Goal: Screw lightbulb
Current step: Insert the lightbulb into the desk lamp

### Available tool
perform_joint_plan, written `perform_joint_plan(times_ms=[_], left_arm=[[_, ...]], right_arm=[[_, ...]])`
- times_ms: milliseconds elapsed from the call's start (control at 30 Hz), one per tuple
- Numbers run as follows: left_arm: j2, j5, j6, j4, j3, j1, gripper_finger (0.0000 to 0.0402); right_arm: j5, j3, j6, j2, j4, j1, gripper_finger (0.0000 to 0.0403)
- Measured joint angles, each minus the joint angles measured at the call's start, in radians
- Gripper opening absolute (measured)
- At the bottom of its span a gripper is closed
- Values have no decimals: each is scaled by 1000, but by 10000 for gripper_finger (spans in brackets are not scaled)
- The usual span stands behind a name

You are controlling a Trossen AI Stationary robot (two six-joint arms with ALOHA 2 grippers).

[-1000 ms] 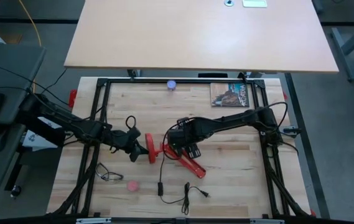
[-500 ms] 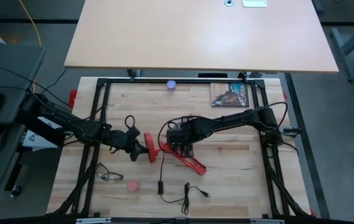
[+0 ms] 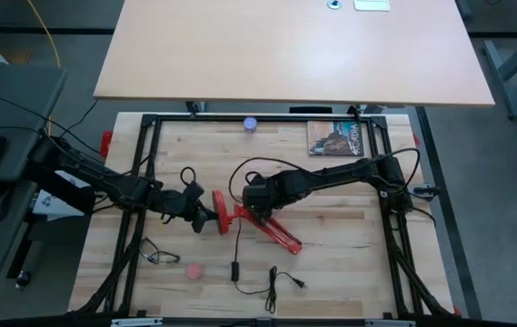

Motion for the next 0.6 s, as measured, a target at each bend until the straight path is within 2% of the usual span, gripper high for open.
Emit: perform_joint_plan(times_ms=[300, 600], left_arm=[[0, -9, 27, -12, 0, 0, 0], [0, -109, 92, -25, 0, -1, 0]], right_arm=[[-6, 0, 441, 1, 38, -29, 249], [-86, -1, 795, 1, 74, -82, 249]])
